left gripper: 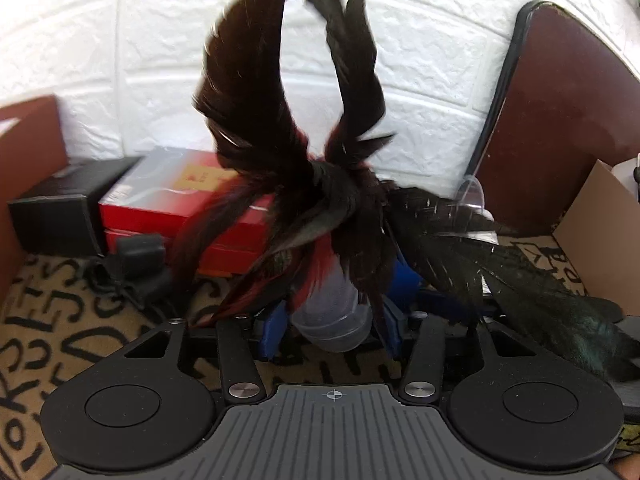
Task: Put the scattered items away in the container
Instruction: 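Grasp the clear plastic tube with the left tool and lift it, then grasp the blue tape roll with the right tool while the left tool holds the tube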
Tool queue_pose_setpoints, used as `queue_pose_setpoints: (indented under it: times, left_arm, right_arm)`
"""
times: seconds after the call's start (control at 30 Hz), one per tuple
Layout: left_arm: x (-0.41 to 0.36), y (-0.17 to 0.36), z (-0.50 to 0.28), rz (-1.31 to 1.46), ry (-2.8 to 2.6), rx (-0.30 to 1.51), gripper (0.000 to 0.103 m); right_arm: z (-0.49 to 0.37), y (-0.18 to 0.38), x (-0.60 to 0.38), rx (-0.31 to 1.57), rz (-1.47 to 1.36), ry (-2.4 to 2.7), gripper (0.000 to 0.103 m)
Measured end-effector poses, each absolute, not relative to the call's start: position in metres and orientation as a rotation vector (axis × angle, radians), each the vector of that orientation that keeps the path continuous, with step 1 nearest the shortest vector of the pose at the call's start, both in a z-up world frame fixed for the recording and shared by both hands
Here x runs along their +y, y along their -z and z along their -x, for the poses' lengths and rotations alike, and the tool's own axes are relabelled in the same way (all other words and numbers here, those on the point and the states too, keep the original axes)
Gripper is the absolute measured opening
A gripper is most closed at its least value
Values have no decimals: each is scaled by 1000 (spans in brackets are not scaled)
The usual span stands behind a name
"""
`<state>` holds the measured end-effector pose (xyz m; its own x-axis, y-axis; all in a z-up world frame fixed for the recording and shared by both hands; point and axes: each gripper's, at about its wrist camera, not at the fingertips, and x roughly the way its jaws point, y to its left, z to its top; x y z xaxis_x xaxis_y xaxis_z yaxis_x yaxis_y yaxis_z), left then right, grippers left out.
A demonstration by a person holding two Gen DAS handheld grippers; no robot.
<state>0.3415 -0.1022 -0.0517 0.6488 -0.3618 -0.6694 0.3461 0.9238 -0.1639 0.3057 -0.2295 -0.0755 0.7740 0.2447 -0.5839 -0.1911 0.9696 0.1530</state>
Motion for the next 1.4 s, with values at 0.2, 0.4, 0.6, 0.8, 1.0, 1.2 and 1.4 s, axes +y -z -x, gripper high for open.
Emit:
queue_pose_setpoints:
  times: [0.2,0.4,0.6,0.8,1.0,1.2,1.4]
  left_arm:
    - [-102,52,-328,1,417,758,46]
    - [-98,47,-298,3,429,755,45]
    - [-80,41,-241,16,459,771,46]
    - [-62,40,-184,68,496,827,41]
    - [-49,36,-165,85,430,827,62]
    - [-50,25,-179,102,372,759,80]
    - [-66,34,-209,43,351,801,80]
  right_arm:
    - [-299,77,-226,657,-91,-276,22]
    - [-277,74,-226,667,-109,-300,21]
    - [-231,73,-221,687,-152,-345,20]
    - [-170,71,-210,729,-195,-399,20]
    - [-132,63,-207,777,-166,-311,23]
    - [-123,48,-219,717,-111,-234,59]
    - [-135,56,-212,738,-26,-252,59]
